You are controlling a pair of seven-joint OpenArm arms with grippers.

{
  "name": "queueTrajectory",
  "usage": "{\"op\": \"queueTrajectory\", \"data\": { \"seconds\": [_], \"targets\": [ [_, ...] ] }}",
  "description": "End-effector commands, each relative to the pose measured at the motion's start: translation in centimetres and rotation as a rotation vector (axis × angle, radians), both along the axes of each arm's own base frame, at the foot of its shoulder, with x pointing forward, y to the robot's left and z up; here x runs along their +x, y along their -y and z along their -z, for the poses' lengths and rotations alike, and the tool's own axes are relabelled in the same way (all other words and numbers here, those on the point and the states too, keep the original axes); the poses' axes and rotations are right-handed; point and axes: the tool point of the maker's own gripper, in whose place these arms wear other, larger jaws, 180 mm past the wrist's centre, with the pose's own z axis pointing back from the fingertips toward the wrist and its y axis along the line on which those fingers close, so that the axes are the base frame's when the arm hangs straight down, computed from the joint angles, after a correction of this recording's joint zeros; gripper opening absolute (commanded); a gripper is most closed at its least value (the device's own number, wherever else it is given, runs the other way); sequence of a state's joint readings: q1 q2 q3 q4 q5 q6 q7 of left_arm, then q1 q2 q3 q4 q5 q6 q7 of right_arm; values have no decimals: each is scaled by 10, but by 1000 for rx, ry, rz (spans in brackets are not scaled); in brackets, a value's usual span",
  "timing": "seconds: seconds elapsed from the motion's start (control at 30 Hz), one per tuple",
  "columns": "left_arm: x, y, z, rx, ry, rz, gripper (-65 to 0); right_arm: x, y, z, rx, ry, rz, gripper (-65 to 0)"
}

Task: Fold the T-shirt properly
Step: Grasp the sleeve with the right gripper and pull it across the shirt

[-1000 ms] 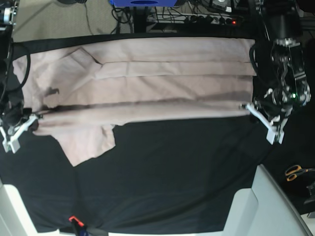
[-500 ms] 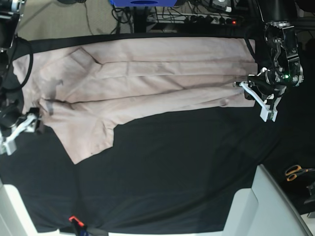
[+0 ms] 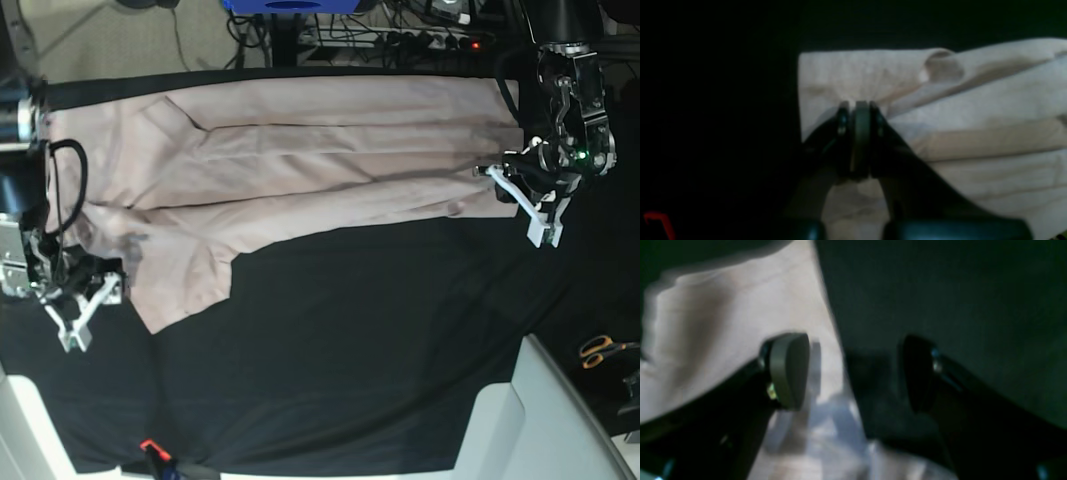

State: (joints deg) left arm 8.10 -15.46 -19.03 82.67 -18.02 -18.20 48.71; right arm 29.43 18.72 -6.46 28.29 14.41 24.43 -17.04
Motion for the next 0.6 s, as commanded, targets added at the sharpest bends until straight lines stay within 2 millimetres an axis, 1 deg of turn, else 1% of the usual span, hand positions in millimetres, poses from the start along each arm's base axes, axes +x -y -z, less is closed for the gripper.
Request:
{"op": "queueTrajectory", "data": {
  "seconds": [0.0, 0.1, 0.13, 0.17, 0.2, 0.3, 0.4, 0.5, 0.53, 0.57],
  "targets": [
    [10, -7, -12, 19, 41, 0, -650, 27, -2, -20, 19, 83, 5, -230],
    [10, -7, -11, 18, 40, -2, -650, 22, -2, -8, 29, 67, 22, -230],
    [9, -8, -11, 18, 37, -3, -650, 22, -11, -5, 39, 68, 11, -230],
    [9, -8, -11, 18, 37, -3, -650, 23, -19, -4, 45, 71, -1, -230],
    [9, -7, -10, 17, 37, -1, -650, 23, -23, -3, 51, 71, -4, -230],
    [9, -6, -10, 17, 36, 2, -650, 23, -28, -2, 57, 68, -8, -230],
    [9, -8, -11, 18, 37, -3, -650, 23, -40, 0, 72, 64, -20, -234],
    [9, -8, -11, 18, 37, -3, -650, 22, -44, 2, 72, 57, -29, -242],
    [9, -8, -11, 18, 37, -3, -650, 21, -45, 4, 63, 51, -42, -264],
    [9, -8, -11, 18, 37, -3, -650, 20, -46, 5, 55, 47, -52, -311]
  ]
}}
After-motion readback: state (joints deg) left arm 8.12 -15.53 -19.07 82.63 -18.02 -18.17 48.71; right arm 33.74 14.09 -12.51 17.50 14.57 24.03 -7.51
